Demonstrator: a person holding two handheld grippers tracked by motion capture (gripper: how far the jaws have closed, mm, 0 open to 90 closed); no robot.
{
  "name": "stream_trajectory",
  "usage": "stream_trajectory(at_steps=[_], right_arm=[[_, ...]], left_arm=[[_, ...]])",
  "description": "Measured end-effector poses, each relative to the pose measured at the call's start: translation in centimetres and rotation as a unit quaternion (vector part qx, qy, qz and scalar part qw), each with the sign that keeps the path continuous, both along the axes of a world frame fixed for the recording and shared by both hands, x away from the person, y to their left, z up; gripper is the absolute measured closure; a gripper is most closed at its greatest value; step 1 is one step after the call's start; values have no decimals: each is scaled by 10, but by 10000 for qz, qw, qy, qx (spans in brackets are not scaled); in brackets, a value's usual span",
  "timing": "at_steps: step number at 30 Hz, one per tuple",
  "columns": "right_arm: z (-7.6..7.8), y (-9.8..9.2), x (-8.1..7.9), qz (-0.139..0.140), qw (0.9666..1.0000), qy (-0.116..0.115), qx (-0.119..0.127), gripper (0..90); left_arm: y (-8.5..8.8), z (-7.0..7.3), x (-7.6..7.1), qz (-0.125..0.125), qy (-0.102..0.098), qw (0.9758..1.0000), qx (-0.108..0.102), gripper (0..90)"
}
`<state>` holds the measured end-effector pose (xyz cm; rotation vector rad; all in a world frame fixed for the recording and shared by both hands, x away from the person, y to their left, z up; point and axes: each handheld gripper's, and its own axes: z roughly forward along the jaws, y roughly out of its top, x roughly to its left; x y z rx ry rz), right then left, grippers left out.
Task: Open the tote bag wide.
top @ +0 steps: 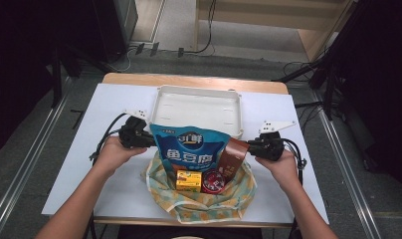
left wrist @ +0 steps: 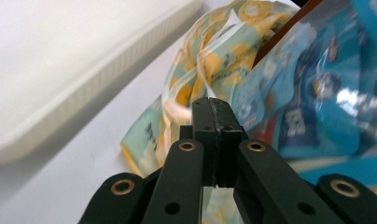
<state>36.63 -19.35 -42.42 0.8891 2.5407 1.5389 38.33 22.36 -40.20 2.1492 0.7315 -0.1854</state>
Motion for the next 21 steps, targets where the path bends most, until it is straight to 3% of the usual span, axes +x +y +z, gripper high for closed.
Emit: stream_trajectory(at_steps=[8, 14, 18, 21], right_arm=[[5, 14, 10, 349, 9993, -45, 129, 900], [-5, 24, 11, 600, 9981, 54, 87, 900], [-11, 26, 11, 683, 9976, 118, 46, 900], [-16, 27, 10, 710, 9974, 130, 3, 900]], left_arm=[[-24, 3, 4, -327, 20, 9995, 7, 900], [-30, -19, 3, -435, 273, 9987, 27, 900], [-31, -27, 2, -510, 355, 9979, 158, 900], [-30, -31, 3, -457, 394, 9982, 76, 900]])
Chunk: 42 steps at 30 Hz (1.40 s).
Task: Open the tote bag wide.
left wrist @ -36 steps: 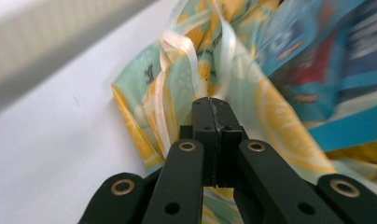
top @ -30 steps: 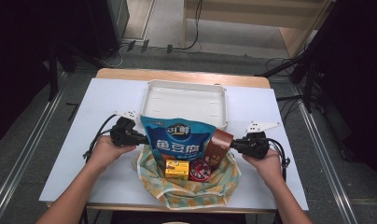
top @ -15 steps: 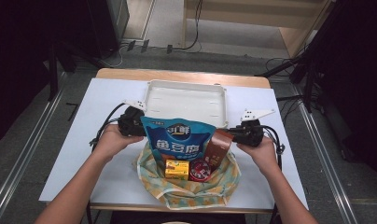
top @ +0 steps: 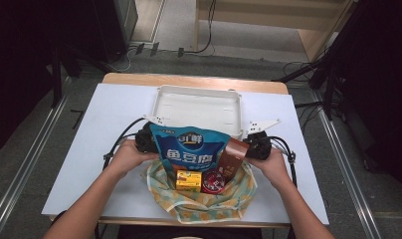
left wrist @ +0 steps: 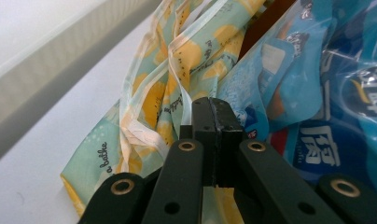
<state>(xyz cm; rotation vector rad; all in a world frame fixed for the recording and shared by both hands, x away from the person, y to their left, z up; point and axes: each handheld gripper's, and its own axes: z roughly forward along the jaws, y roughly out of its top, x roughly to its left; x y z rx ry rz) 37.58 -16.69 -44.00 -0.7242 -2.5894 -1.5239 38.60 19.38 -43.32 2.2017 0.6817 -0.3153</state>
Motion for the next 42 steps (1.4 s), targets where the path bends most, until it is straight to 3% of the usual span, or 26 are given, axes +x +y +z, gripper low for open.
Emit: stream_trajectory(at_steps=[5, 16, 30, 33, 37, 42], right_arm=[[-9, 0, -1, 40, 9999, 57, -104, 900], [-25, -2, -2, 17, 9995, 201, -226, 900], [-36, 4, 0, -17, 9991, 305, -295, 900], [-36, 4, 0, -54, 9989, 330, -317, 900], [-25, -1, -3, -170, 9995, 141, -239, 898], [-13, -8, -6, -402, 9990, 89, -178, 858]], left_arm=[[1, -10, 0, -10, 80, 9998, 176, 900], [4, -24, -1, 113, 192, 9996, 169, 900], [5, -36, -2, 108, 102, 9993, 334, 900], [7, -33, -3, 102, 83, 9994, 319, 891], [9, -25, -5, 144, -82, 9993, 324, 874], [19, -7, -9, 262, -207, 9992, 219, 824]])
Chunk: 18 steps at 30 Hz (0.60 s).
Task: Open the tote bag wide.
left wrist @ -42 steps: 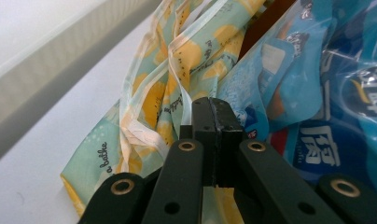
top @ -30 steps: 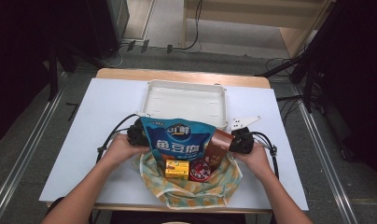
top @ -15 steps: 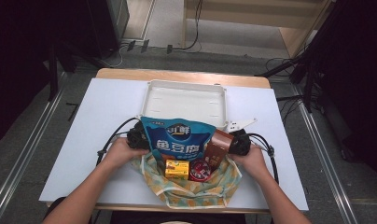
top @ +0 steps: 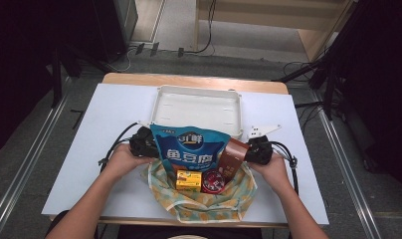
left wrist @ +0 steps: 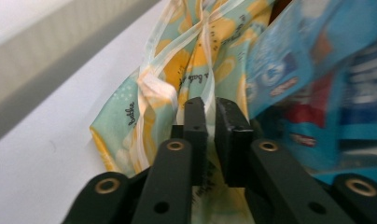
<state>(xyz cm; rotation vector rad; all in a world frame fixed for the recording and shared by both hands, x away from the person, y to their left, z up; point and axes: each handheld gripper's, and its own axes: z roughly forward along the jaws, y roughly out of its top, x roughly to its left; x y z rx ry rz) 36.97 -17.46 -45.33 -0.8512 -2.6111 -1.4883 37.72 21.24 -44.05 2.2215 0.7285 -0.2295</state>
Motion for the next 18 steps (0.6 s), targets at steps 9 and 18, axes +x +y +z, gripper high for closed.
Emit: stream_trajectory(at_steps=[9, 18], right_arm=[[21, -18, -8, -484, 9985, -223, -92, 720], [22, -33, -18, -805, 9967, -71, 25, 602]], left_arm=[[17, 20, -7, 89, -129, 9999, -47, 724], [29, 33, -17, 5, -182, 9997, -168, 587]])
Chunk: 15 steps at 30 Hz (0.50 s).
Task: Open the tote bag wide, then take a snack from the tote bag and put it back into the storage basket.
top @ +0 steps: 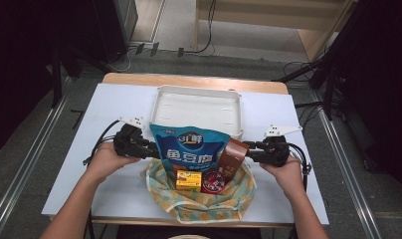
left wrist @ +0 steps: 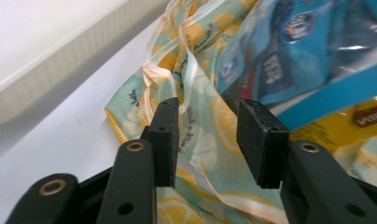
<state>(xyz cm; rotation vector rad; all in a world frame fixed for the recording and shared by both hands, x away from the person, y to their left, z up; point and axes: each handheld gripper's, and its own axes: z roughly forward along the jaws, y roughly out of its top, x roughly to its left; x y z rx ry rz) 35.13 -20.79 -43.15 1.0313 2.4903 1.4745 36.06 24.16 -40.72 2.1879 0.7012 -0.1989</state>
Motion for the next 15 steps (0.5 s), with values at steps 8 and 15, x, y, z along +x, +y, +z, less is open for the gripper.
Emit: stream_trajectory(at_steps=[8, 15], right_arm=[[-5, -5, 6, -165, 9995, 222, -161, 568], [-5, -11, 9, -351, 9991, 152, -166, 536]], left_arm=[[8, 10, -4, 88, -37, 10000, -13, 494], [12, 21, -10, 62, -123, 9999, -9, 481]])
